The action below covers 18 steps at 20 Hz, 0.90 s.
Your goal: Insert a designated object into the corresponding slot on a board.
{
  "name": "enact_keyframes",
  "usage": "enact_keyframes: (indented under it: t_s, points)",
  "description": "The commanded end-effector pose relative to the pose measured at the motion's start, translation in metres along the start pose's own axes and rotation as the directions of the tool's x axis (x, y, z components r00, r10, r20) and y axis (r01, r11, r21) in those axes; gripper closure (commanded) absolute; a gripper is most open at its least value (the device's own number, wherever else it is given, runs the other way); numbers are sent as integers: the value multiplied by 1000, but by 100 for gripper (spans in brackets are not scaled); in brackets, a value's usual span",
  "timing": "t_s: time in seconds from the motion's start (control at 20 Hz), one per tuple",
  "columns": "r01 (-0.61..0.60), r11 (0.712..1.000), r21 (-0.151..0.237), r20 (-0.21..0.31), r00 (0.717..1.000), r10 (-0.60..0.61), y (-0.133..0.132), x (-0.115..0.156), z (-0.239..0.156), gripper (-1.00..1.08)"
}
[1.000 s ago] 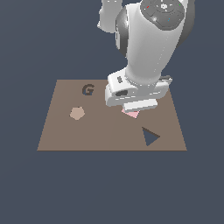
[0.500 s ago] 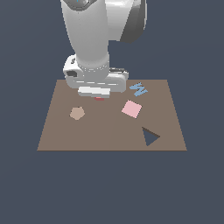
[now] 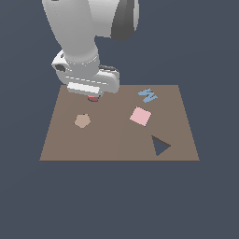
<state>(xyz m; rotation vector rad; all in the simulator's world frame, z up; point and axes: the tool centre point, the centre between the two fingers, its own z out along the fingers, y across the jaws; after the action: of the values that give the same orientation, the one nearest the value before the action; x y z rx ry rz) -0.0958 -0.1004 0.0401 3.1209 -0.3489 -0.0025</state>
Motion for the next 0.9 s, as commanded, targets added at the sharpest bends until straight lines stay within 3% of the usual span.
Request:
enact_keyframes:
  t_s: [0.0,0.4,0.45,0.85]
  points:
    - [-3,1000,0,0,1000,3,1,-1,0,108]
    - [-2,1000,1,0,1000,2,1,-1,10,108]
    - [-2,1000,1,0,1000,2,1,-1,10,-92]
    - [-2,1000,1,0,1000,2,1,-1,10,-92]
